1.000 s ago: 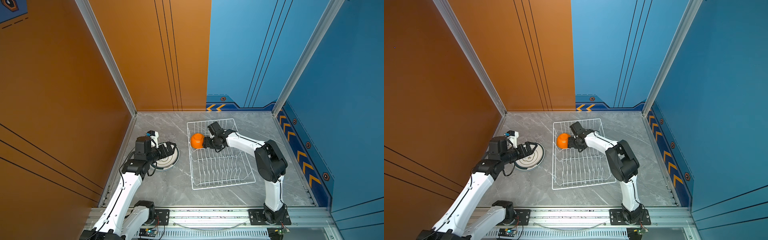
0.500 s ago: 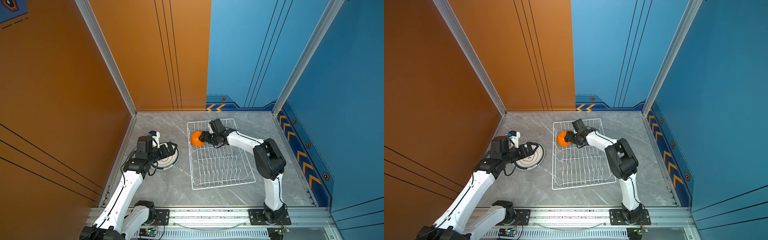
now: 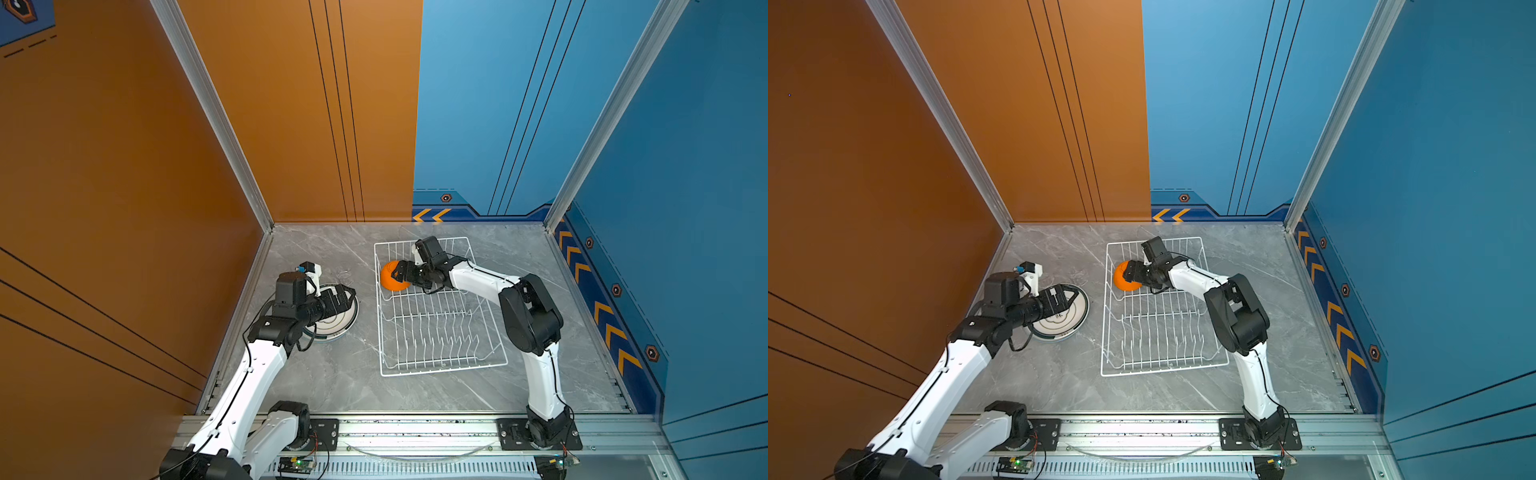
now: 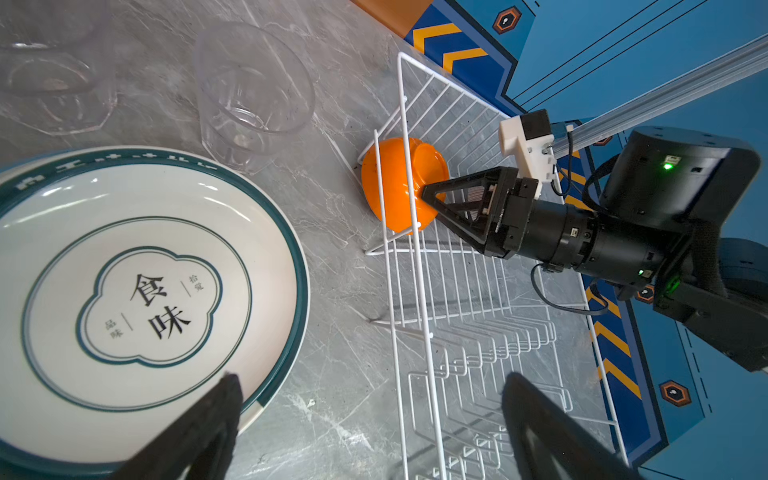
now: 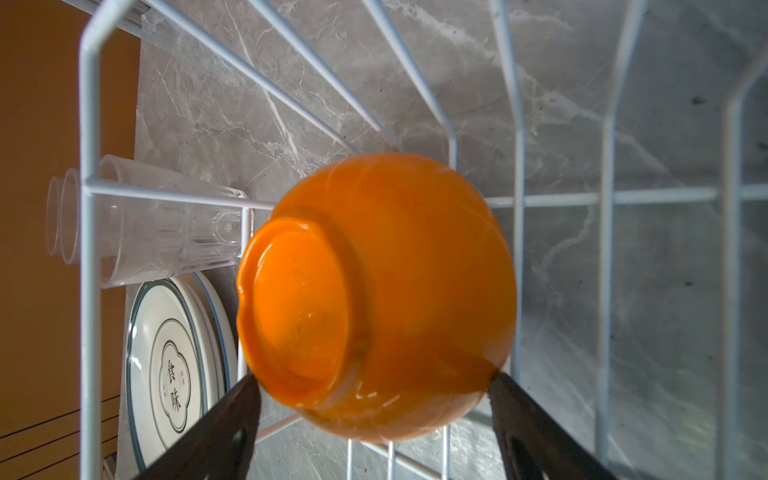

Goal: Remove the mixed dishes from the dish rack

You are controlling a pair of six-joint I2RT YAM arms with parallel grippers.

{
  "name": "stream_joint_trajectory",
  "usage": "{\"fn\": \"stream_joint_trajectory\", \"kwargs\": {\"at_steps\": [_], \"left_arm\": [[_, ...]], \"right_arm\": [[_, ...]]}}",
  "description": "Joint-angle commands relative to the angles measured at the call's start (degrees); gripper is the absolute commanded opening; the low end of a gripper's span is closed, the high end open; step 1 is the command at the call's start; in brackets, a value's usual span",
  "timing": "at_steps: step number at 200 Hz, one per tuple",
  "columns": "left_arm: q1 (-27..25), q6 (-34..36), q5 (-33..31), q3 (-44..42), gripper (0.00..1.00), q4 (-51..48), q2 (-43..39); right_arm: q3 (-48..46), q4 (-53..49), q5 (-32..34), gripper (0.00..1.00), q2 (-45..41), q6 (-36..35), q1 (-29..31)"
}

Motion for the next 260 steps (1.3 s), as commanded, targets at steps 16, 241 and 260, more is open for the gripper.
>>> {"fn": "stream_joint_trajectory", "kwargs": {"at_steps": [16,241,260], "left_arm": [[-0.38,0.67,0.09,0.64,0.98,0.56,-0.02],[-1.19,0.86,-0.93,0.94,0.98,0.22,0.92],[-1.30,0.80,-0.94,1.03,0.98,0.23,1.27]], "right_arm": [[2.10,-2.80,3.78,0.90,2.52,-0.37,-1.11],[4.10,1.90,-3.17,1.00,3.35,-2.40,-3.59],[5.16,0.32,-4.06,0.99,3.77,-4.13,-3.40]]}}
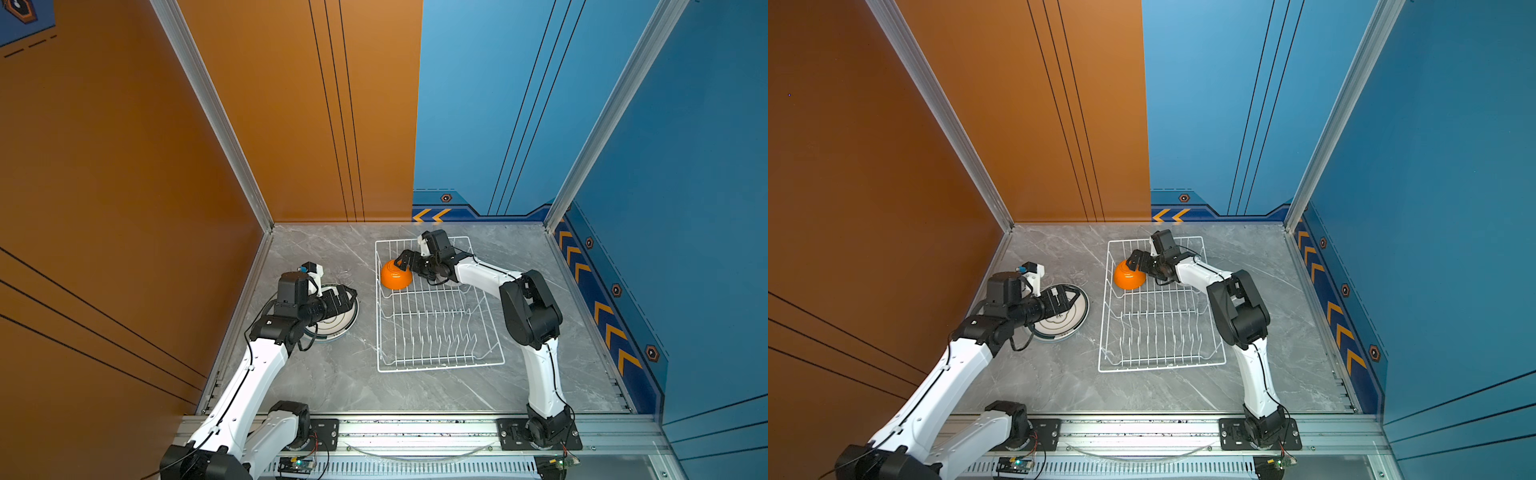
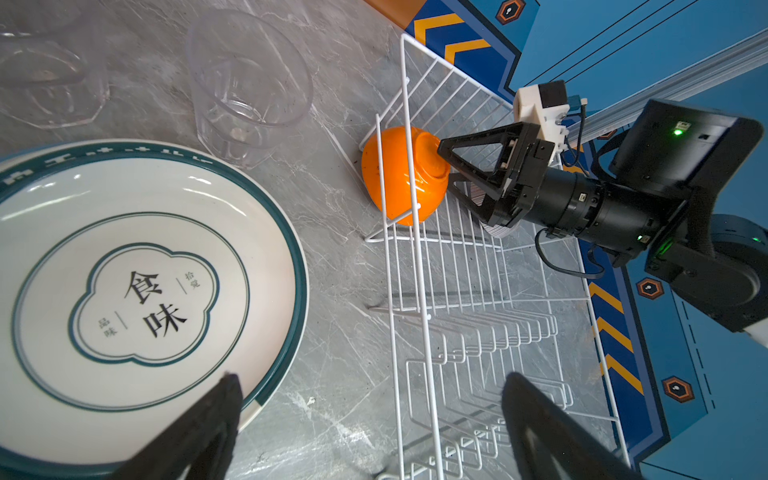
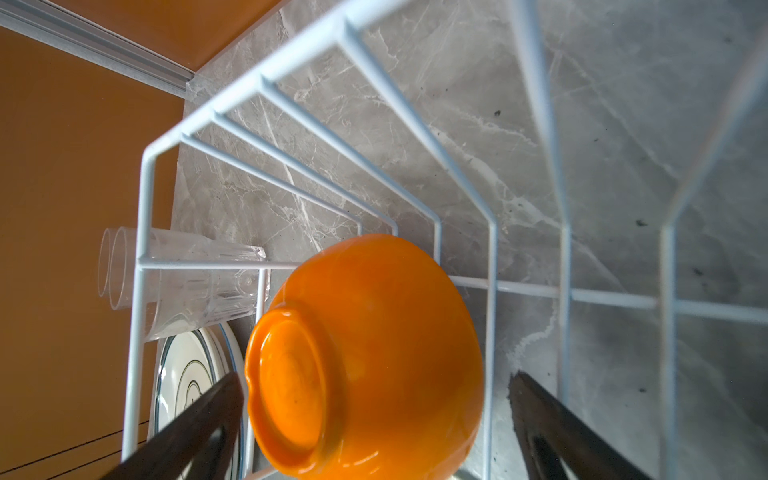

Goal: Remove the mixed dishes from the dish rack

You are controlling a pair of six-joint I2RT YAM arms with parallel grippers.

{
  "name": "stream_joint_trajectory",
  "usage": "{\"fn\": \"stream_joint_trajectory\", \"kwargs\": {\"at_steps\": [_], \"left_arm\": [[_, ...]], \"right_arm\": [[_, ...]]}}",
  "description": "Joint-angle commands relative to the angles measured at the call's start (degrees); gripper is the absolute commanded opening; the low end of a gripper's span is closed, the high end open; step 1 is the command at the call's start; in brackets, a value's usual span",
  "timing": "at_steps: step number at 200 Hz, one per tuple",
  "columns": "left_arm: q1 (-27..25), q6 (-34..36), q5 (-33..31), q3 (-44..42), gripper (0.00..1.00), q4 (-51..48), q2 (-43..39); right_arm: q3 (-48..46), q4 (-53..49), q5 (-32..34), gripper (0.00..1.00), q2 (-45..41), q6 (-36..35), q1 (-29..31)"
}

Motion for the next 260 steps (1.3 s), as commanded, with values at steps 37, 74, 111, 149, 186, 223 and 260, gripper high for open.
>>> {"fn": "stream_joint_trajectory", "kwargs": {"at_steps": [37,74,111,149,186,223,260], "left_arm": [[-1.09,0.84,-0.74,1.39,0.98,0.22,0.89],[-1.49,0.74,-1.27,1.59,0.98,0.22,1.01],[-1.92,0.73,-1.36,1.94,0.98,0.18,1.41],[-2.22,0.70,-1.28,2.27,0.98,0.22,2.03],[-2.38,0.73,-1.30,2.22,0.98,0.22,2.13],[-2.35,0.93,-1.47,2.22,0.98,0.22,2.22],[-2.38,1.02,-1.64,1.88,0.98,0.22,2.26]], "right_arm": [[6.93,-10.46,-0.82,0.97,3.27,-7.68,0.92],[8.82,-12.86,-1.82,0.96,4.66,-9.35,1.72],[9.20,-13.25,-3.15,0.96,5.56,-9.34,2.35],[9.51,-13.58,-3.90,0.97,6.33,-9.34,2.53],[9.83,-13.41,-5.50,0.97,6.48,-8.83,2.45],[9.73,-13.50,-4.33,0.91,5.46,-8.82,2.45],[8.89,-13.52,-3.45,0.85,3.82,-8.64,2.27]]}}
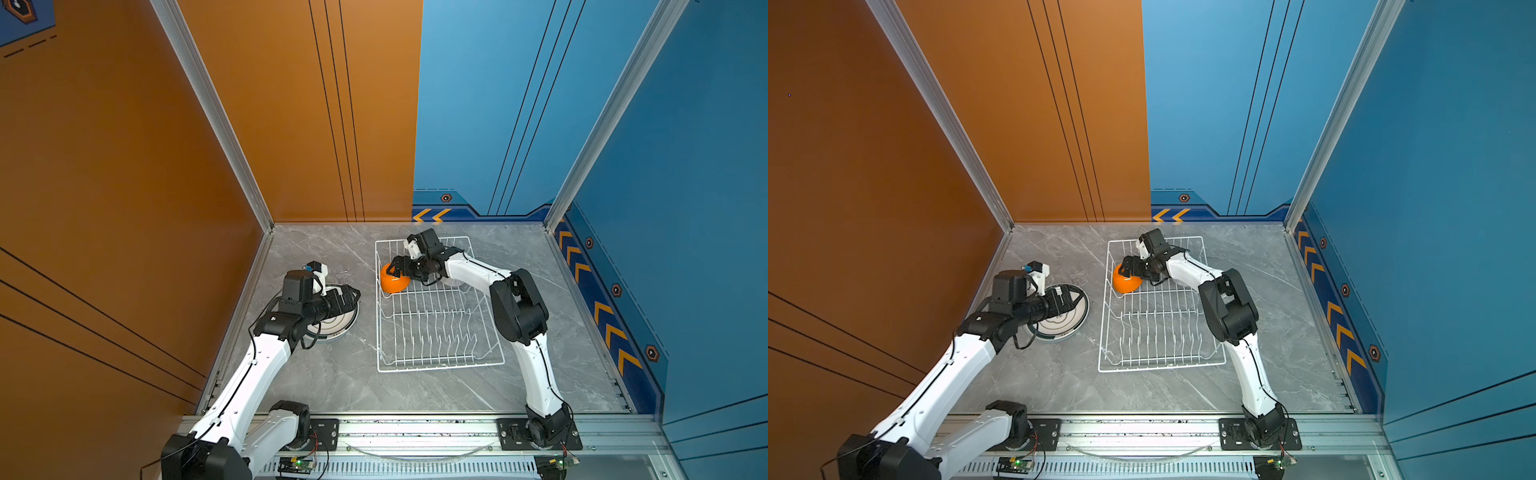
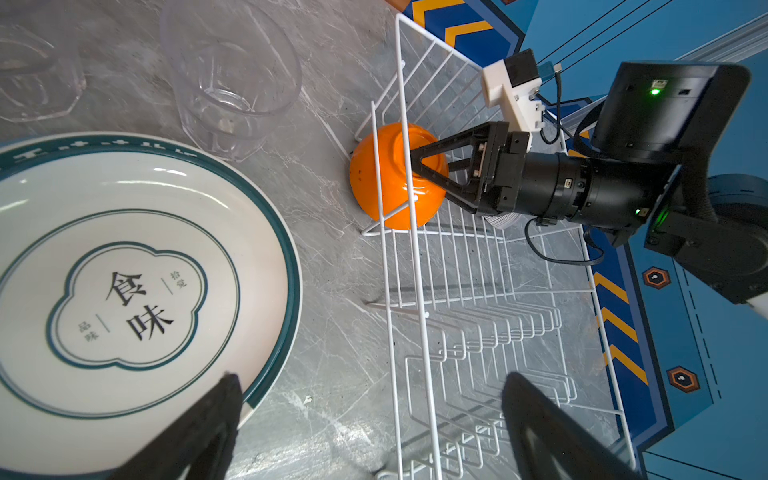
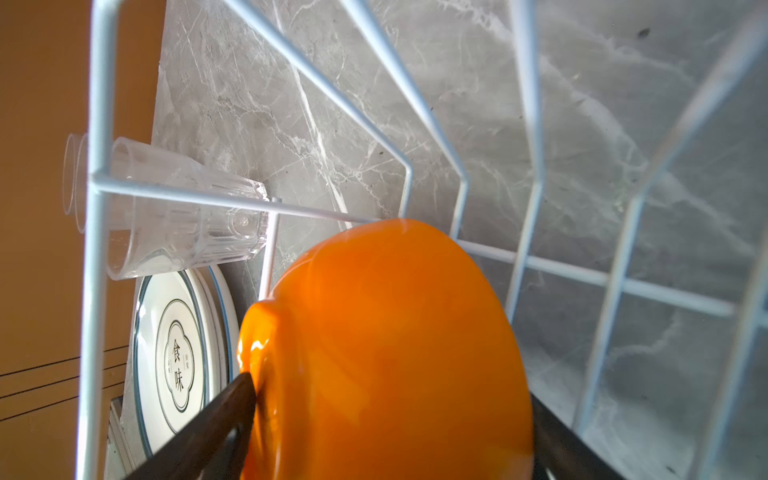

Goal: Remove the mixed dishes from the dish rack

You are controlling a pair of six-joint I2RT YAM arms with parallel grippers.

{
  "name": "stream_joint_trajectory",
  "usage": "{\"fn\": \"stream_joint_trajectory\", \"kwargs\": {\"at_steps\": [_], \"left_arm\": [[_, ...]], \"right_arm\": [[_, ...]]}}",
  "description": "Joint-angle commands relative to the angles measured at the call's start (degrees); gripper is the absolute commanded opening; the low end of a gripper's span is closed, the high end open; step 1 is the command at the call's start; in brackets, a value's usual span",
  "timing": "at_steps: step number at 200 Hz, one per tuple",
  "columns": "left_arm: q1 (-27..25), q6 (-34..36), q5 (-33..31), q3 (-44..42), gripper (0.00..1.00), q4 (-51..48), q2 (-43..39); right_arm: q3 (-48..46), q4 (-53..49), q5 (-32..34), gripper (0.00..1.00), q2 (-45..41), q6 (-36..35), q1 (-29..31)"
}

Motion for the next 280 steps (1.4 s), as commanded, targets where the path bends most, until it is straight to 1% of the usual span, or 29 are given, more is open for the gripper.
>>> {"fn": "stream_joint_trajectory", "kwargs": {"at_steps": [1,86,135,167,202,220,280], "left_arm": [[-0.56,0.80,-1.04,1.09,0.98,0.20,0.27],[-0.52,0.77,-0.82,0.72,0.98,0.20,0.08],[-0.53,0.79,-0.94,0.43,0.98,0.20,-0.15],[-0.55,0.79,-0.84,0.54,0.98,0.20,-0.19],[-0.55,0.75,-0.82,0.42,0.98,0.20,-0.28],[-0.54,0.75,-0.81,0.35,0.98,0.20,-0.28],[-0.47,0.68,-0.92,0.08,0.98,0.16,-0.63]], "right_arm": [[-0.28,-2.95,1.30,0.85,-1.55,-0.62,0.24],[-0.68,-2.86,2.80,0.73,-3.87,-0.67,0.23],[-0.32,-2.50,2.02,0.66,-4.04,-0.40,0.83],[-0.23,-2.53,1.52,0.65,-4.38,-0.40,1.16],[-0.33,-1.51,-0.59,0.61,-5.26,1.26,1.16],[-0.65,-0.76,-0.89,0.57,-6.27,1.63,1.24],[-2.75,-0.46,-3.48,0.57,-8.67,2.98,1.99]]}}
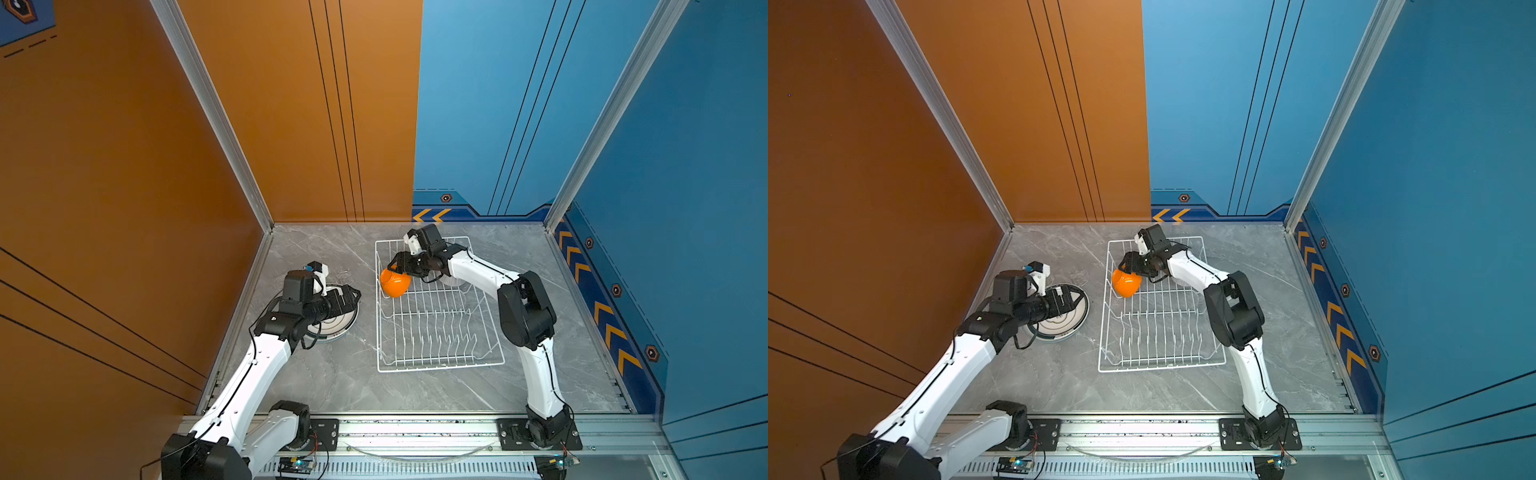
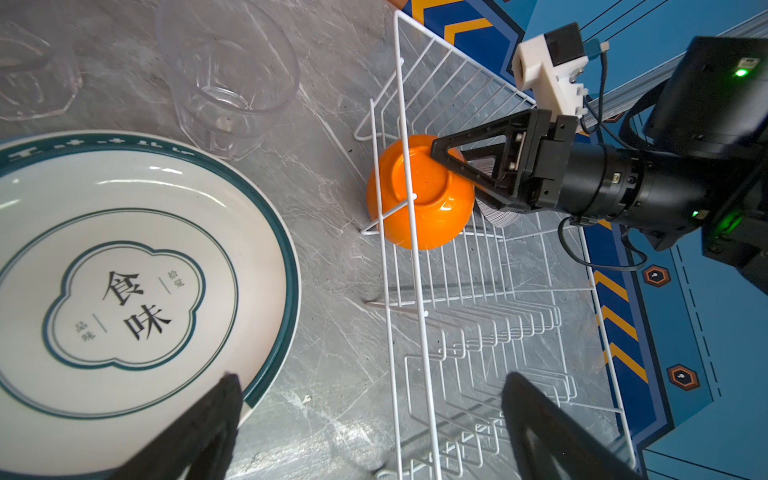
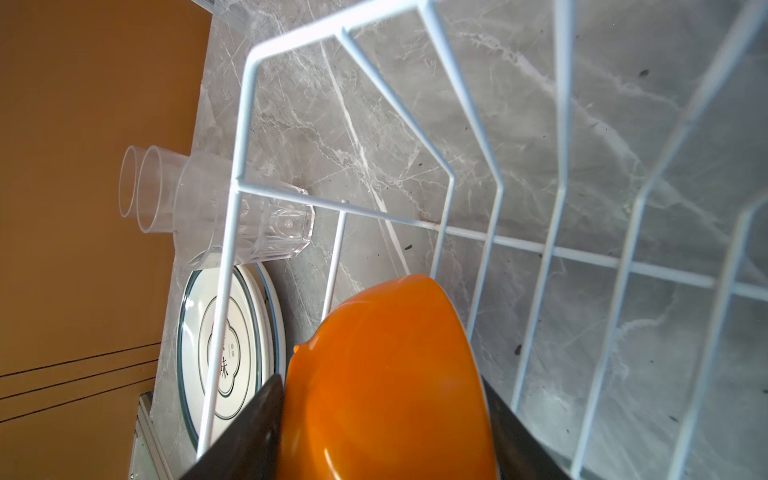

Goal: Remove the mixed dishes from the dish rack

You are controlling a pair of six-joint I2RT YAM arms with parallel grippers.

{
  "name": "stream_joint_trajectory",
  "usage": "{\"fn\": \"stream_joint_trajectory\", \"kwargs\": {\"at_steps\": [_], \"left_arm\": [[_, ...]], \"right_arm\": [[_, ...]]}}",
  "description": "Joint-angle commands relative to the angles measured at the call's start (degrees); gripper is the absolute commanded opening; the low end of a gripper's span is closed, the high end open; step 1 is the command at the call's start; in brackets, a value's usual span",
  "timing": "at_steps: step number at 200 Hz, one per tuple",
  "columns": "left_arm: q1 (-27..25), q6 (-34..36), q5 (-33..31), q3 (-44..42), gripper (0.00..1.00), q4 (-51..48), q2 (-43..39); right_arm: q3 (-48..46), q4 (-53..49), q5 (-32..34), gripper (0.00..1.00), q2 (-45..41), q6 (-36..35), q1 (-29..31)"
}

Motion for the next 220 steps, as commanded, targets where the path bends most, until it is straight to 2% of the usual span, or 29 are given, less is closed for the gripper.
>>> {"fn": "stream_joint_trajectory", "kwargs": {"at_steps": [1,57,115,128,142,152,220], "left_arm": [[-0.21,0.72,-0.89,0.12,0.98,0.20,-0.67],[-0.17,0.57,-0.72,0.31,0.98,0.22,-0.58],[-0.14,0.54,-0.70,0.23,0.98,0.22,-0.58],[-0.26,0.50,-0.70,0.18,0.98,0.22,-0.58],[-0.22,0.54,-0.67,0.21,0.98,0.23,-0.58],[-0.18,0.56,-0.63,0.21,0.98,0.27,-0.66],[-0.30,0.53,-0.61,-0.01,0.98,0.23,-0.85]], "right_arm": [[-1.48,-0.10,-3.22,0.57,-3.77,0.97,1.12],[-6.10,1.17,-2.74,0.56,-8.17,1.55,1.34],[-9.77,2.69,-3.30,0.56,-8.64,2.42,1.82],[-11.25,5.32,-3.39,0.53,-8.73,4.30,1.90],[-12.92,8.62,-3.24,0.41,-8.89,6.04,1.90],[-13.59,10.45,-3.15,0.36,-8.98,7.02,2.03],[-14.17,12.30,-0.35,0.33,-8.65,7.97,2.22]]}}
